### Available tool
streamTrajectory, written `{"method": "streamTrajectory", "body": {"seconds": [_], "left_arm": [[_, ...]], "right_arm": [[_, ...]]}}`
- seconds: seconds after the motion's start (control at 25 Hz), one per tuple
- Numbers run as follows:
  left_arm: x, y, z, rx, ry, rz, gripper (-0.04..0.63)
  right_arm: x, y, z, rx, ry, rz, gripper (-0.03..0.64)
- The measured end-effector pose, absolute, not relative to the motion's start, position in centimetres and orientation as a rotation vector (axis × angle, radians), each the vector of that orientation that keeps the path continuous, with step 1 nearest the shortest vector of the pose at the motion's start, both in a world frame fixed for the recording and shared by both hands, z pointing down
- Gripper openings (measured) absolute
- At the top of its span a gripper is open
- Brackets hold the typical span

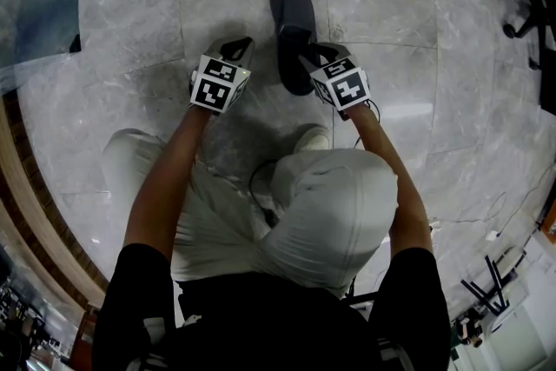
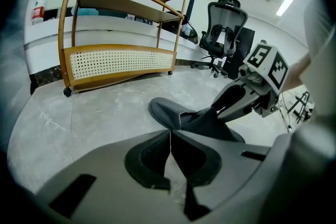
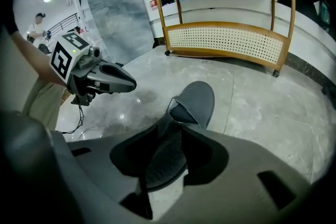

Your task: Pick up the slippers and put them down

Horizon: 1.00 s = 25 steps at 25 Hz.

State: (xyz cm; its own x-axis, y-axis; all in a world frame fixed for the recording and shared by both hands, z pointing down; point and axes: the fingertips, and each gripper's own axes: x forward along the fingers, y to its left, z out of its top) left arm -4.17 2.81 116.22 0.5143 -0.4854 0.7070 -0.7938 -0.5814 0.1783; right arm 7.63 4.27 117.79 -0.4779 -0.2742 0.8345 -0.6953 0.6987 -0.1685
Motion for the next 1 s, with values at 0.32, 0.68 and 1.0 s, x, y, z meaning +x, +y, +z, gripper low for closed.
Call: {"method": "streamTrajectory", "body": {"seconds": [0.32,0.68,1.0], "left_arm": [[-3.6,2.9,115.8,2.303,-0.976,0.884,0.008],[-2.6,1.5,113.9,2.463,-0.820,0.983,0.008],[-2.7,0.6,112.9,2.505,-0.697,1.069,0.008]], "right_arm": [[7.8,2.6,115.6,0.782,-2.103,0.617,0.112],[8.0,2.0,113.6,0.775,-2.110,0.585,0.034],[7.0,1.4,112.8,0.718,-2.106,0.553,0.000]]}}
